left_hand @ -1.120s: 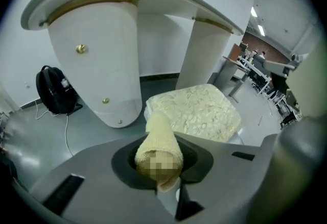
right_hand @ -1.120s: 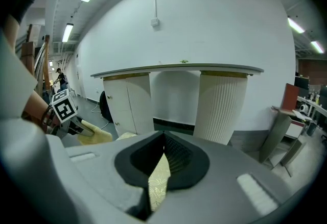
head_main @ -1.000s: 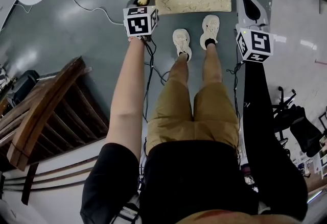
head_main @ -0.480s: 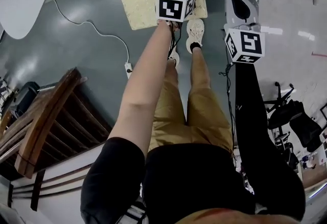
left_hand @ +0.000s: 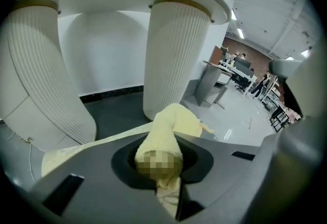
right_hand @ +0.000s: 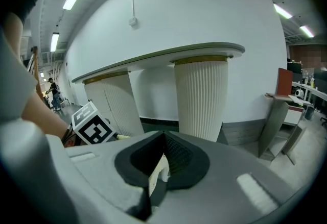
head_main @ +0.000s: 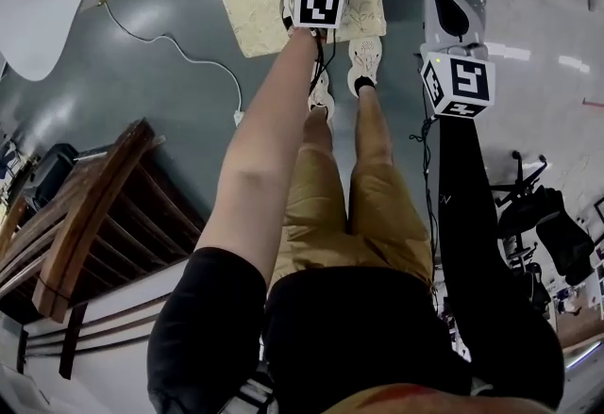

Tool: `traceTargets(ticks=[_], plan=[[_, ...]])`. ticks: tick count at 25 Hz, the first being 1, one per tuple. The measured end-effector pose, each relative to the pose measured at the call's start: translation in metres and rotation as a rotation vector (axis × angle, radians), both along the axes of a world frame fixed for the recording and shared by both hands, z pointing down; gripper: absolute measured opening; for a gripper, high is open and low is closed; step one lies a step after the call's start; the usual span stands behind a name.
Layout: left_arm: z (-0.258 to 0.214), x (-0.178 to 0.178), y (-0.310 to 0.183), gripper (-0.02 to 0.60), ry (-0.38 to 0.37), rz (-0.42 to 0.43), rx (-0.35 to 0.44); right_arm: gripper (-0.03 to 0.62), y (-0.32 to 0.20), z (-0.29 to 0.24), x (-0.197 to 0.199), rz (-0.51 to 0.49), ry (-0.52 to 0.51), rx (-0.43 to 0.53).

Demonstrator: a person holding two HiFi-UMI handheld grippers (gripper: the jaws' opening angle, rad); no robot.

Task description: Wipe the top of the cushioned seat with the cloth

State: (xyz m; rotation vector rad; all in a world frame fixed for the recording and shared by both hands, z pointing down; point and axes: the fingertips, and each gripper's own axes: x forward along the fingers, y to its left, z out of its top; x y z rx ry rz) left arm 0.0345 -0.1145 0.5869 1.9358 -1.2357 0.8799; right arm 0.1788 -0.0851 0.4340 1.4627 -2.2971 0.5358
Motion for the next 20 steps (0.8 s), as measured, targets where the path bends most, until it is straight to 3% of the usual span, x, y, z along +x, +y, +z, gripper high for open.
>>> traceTargets(ticks=[13,20], plan=[[-0.001,-0.217,0.026,0.060,-0.244,-0.276,0.014,0.002,-0.018,0.001,-0.085,-0.172,0.001,0.005],[-0.012,-0.316,0.071,0.060,-0.314,-0.486,0.002,0.002,-0.014,-0.002,-0.109,-0.213,0.004,0.007]])
